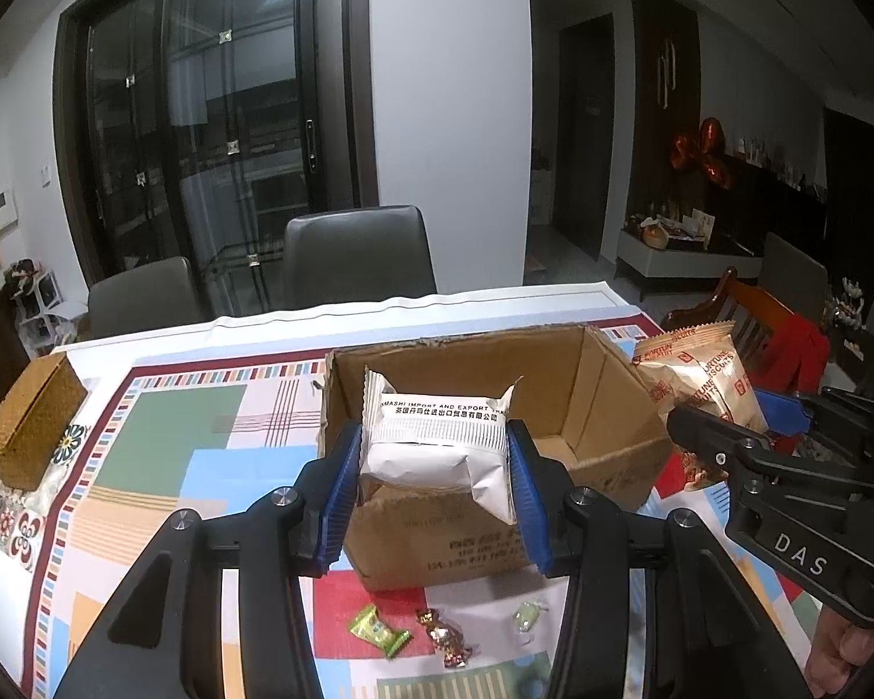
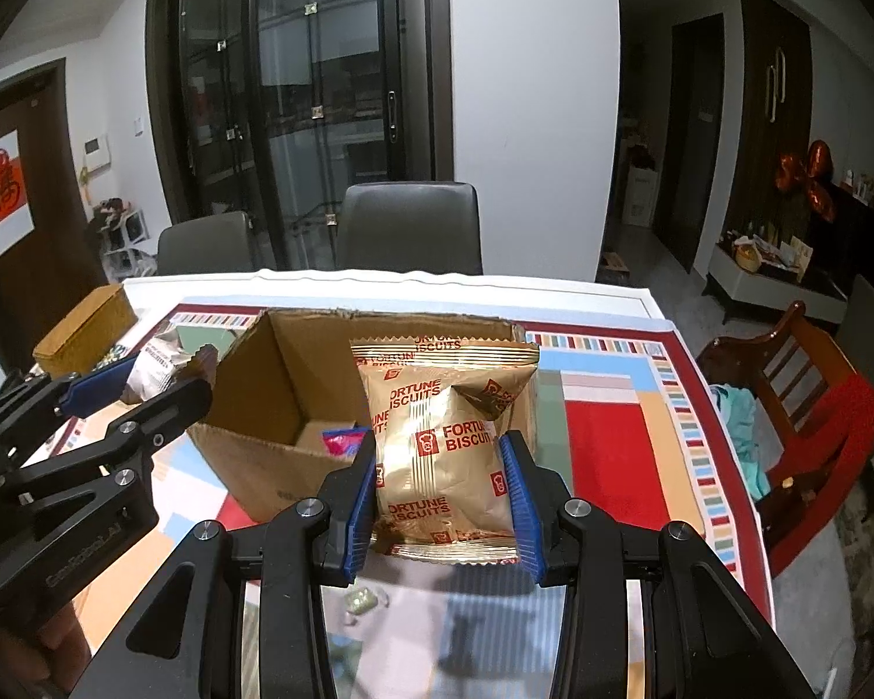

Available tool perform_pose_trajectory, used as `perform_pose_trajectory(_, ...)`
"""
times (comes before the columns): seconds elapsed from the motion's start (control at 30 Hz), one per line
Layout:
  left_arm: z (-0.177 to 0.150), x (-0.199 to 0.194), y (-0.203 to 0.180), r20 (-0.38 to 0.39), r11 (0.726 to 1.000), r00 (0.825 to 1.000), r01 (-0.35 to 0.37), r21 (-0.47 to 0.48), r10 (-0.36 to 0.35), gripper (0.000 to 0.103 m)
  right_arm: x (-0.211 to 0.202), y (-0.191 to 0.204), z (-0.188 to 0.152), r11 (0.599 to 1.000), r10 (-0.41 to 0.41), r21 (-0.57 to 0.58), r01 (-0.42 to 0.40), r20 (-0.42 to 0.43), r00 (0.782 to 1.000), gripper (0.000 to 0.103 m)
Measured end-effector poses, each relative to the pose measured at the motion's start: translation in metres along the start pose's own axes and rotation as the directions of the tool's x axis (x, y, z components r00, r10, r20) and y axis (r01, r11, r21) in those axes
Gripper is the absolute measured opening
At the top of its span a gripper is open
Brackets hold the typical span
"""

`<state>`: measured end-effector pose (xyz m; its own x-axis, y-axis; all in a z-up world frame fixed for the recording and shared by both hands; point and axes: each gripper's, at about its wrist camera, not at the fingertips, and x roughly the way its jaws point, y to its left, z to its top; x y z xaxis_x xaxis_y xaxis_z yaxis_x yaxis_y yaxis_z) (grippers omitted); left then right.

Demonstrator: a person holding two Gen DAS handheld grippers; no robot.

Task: Organize snacks
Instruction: 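Lift both held packets and carry them over the cardboard box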

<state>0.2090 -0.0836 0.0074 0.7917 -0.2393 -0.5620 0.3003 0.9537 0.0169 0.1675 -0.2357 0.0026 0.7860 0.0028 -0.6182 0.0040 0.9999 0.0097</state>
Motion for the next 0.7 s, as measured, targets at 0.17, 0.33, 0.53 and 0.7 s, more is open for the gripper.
perform_pose_trajectory(0.17,0.002,0.004,0.001,-0.001,1.0,1.0,0.001,-0.004,-0.001,0.047,0.007,0.001,0.008,1.0,0.002,0.0,-0.002,0.001,1.0,0.041)
perform_pose_trajectory(0.33,0.006,0.009,0.003,-0.002,1.0,1.0,0.002,-0.004,-0.002,0.047,0.014,0.0,0.016,1.0,0.006,0.0,-0.006,0.003,1.0,0.041)
perform_pose_trajectory(0.53,0.015,0.018,0.007,-0.006,1.0,1.0,0.002,-0.003,-0.002,0.047,0.019,0.0,0.02,1.0,0.009,0.0,-0.009,0.007,1.0,0.041)
perform_pose_trajectory(0.7,0.02,0.028,0.008,-0.009,1.0,1.0,0.003,0.0,-0.003,0.047,0.029,0.002,0.028,1.0,0.015,0.002,-0.015,0.004,1.0,0.041)
